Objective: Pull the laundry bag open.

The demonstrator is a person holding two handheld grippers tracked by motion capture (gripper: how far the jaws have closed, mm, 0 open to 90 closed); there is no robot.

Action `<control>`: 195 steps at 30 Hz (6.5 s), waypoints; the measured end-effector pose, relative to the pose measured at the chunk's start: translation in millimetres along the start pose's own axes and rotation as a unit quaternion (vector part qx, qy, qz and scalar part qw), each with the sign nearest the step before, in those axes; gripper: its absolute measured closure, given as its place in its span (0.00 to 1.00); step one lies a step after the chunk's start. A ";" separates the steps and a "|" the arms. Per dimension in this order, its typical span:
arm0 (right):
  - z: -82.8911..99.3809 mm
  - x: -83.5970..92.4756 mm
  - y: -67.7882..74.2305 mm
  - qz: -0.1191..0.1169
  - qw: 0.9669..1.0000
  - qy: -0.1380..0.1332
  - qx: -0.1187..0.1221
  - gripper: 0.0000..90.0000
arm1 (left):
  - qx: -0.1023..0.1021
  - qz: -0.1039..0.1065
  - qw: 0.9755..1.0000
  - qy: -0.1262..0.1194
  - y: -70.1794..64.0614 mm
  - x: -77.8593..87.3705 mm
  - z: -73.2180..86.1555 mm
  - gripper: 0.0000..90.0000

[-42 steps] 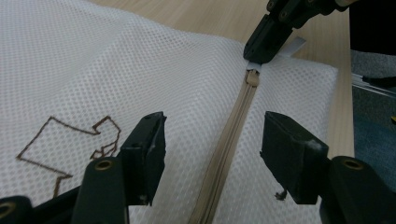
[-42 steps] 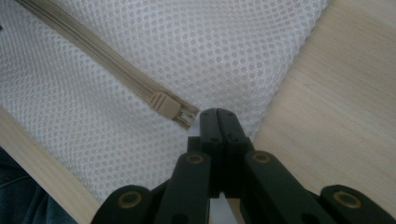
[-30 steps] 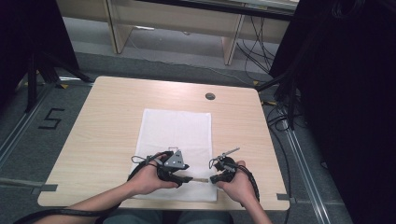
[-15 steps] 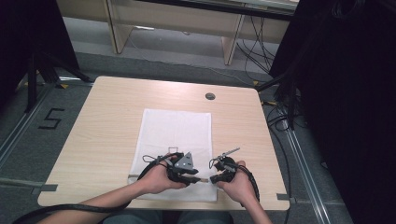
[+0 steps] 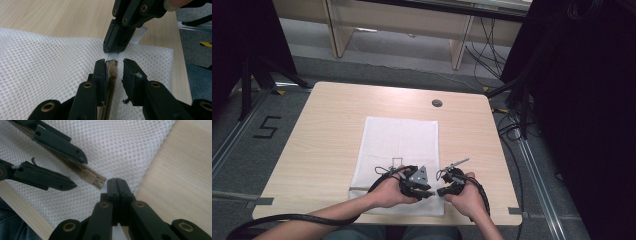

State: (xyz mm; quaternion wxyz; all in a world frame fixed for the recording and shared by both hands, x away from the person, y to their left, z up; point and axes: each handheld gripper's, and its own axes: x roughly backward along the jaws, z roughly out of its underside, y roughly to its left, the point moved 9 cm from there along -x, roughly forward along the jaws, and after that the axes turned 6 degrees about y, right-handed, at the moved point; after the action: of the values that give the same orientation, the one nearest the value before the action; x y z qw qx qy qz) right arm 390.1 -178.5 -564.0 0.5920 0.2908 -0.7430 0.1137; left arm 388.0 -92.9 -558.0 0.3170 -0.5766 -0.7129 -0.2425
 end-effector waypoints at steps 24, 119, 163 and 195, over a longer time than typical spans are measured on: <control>0.9 0.0 1.7 -0.009 1.000 0.002 -0.010 1.00 | 0.017 0.011 1.000 0.013 1.1 -14.5 -0.9 0.90; -0.7 -0.9 -0.9 0.002 1.000 -0.001 0.013 1.00 | -0.007 -0.001 0.999 0.041 6.7 18.9 12.6 0.91; 0.8 -0.1 -0.4 0.005 1.000 0.005 -0.006 1.00 | -0.014 -0.005 0.999 0.048 10.5 38.9 21.2 0.91; -0.2 -0.8 -0.9 -0.003 1.000 0.000 0.004 1.00 | -0.005 -0.001 0.999 0.042 9.5 49.5 26.3 0.91</control>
State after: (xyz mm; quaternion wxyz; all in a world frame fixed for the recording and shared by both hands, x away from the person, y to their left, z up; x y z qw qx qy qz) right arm 390.9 -179.0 -564.9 0.5915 0.2953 -0.7415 0.1146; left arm 386.1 -39.0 -540.0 0.3434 -0.5670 -0.6982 -0.2703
